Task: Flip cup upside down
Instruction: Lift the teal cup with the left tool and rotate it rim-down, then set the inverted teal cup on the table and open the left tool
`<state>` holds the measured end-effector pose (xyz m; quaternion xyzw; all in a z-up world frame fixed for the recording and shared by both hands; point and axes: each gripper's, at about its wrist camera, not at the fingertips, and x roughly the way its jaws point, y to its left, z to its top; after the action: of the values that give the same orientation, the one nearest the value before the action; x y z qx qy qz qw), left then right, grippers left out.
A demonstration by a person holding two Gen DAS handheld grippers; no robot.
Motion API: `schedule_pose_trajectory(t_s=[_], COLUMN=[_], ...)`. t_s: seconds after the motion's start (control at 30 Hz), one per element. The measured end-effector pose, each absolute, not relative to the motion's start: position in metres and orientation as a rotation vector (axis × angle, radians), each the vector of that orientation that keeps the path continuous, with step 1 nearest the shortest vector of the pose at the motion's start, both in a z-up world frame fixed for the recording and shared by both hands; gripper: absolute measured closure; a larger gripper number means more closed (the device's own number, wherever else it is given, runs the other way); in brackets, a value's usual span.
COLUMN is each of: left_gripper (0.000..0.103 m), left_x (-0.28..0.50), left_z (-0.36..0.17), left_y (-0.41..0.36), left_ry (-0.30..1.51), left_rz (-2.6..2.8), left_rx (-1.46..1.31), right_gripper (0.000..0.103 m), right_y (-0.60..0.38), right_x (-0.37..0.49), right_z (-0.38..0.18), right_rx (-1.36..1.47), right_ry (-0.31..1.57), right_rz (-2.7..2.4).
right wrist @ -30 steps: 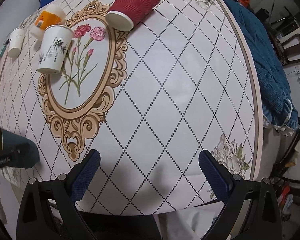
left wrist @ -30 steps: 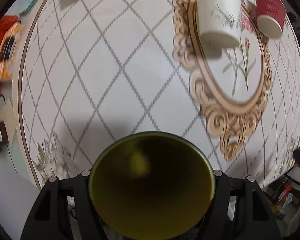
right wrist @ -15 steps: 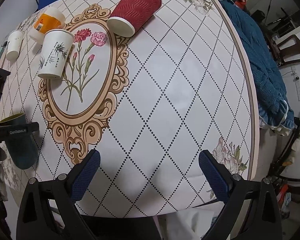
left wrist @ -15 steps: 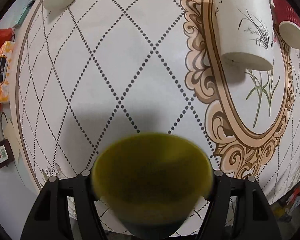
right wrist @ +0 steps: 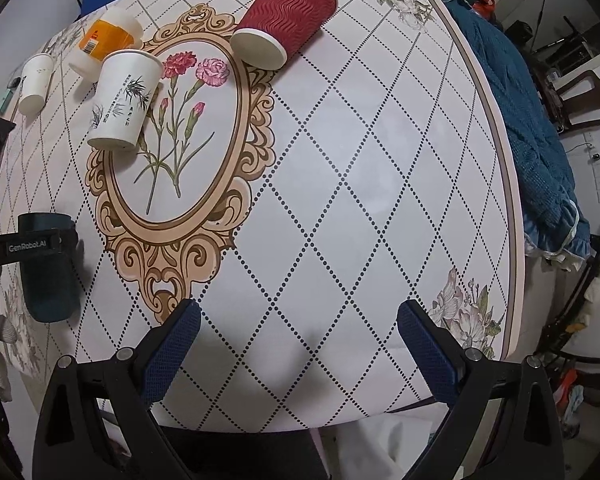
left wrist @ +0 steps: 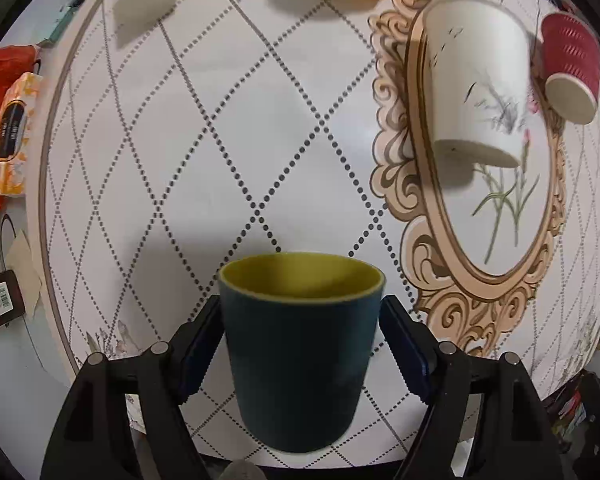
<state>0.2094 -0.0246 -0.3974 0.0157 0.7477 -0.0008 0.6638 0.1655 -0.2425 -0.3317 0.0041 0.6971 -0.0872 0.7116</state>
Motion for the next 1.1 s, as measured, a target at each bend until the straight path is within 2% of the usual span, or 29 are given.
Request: schedule_pose_trajectory(t_s=[0.07,0.37,0.77,0.93,1.1], left_gripper=[0.015,0.015,0.015,0.015,0.015], left_x=[0.205,0.141,0.094,0.081,0.071], left_z=[-0.377,-0.295,-0.217,-0.196,-0.198], left_y=[-0.022,0.009,0.089,0.105,0.121], left_ry=[1.66,1.534,1.416,1.38,1.393], left_rz=[0.0,0.082,0.127,0.116,0.101], left_rx=[0.014,0.007,0.021,0.007,-0.007], right_gripper=[0.002,0.002,0.002,0.002,0.002], right_y=[-0.242,-0.221,-0.127,-0.098,-0.074], right_x=[0.166,0.156,0.119,0.111,0.105], right_z=[-0.329,-0.3,-0.232,-0.205,-0.191], right_rx=[0.016,0.087,0.099,0.09,0.078], right_ry=[1.543,1.521,1.445,1.414,1.406], right_rz=[-0.191,-0.095,0.077,0.094,0.097])
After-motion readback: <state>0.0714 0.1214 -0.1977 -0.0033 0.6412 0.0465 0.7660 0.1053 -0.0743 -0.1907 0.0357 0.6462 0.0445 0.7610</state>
